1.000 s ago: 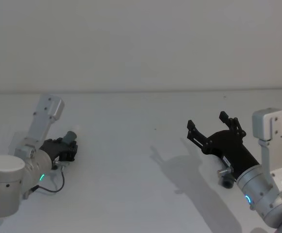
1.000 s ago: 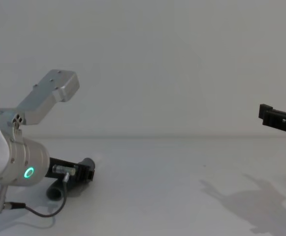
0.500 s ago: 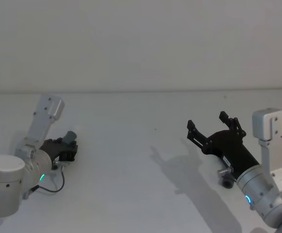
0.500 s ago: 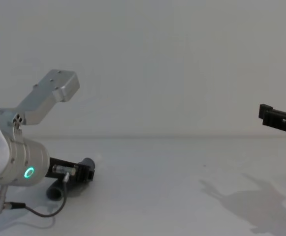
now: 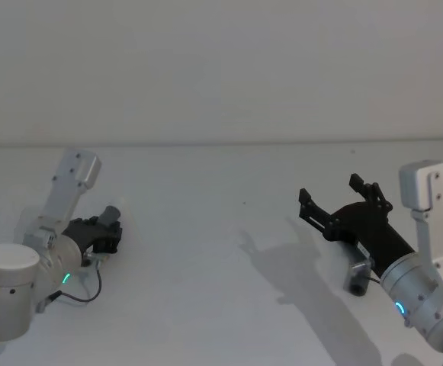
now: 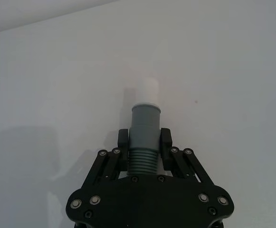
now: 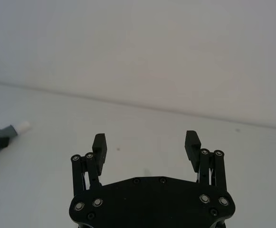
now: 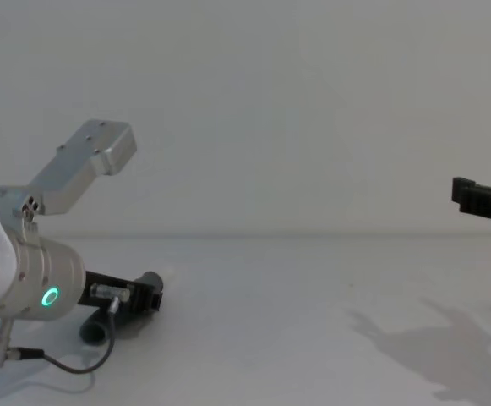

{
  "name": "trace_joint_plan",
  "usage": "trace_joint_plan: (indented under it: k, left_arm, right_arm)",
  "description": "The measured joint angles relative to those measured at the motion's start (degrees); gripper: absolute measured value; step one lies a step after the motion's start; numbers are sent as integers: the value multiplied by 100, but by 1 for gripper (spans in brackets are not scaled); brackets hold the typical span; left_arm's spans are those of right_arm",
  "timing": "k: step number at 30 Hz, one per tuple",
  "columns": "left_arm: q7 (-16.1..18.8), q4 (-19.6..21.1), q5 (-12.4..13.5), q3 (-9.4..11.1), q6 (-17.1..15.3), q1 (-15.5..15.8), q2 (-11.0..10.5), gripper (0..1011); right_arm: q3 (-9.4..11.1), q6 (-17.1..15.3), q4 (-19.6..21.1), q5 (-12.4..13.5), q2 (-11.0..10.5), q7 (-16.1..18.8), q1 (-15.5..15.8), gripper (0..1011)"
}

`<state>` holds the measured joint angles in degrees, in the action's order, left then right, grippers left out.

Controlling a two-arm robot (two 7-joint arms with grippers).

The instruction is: Use both hands to pick up one end of the pipe from the table, align the ends, and insert them.

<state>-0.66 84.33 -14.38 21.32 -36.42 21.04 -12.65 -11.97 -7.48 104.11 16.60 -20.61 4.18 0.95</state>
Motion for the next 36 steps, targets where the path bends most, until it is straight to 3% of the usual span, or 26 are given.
trace_joint_plan:
  k: [8, 9, 11, 17, 24, 36]
  left_arm:
    - [0, 0, 0, 0, 1, 0, 0, 354]
    - [0, 0, 0, 0, 1, 0, -1, 354]
    - [0, 0, 0, 0, 1, 0, 0, 354]
    - [0, 0, 0, 0, 1, 0, 0, 354]
    - [0, 0, 0, 0, 1, -1, -1, 354]
    - [0, 0, 0, 0, 1, 0, -1, 354]
  right_arm:
    - [148, -742, 327, 66, -118, -66, 90, 1002]
    - [194, -981, 414, 94, -139, -100, 114, 1002]
    - [209, -1085, 444, 106, -143, -118, 120, 1002]
    - [348, -1853, 693, 214, -172, -226, 167, 1002]
    - [464, -2523, 846, 317, -171, -308, 176, 1002]
    - [561, -3168, 869, 369, -197, -340, 90, 1001]
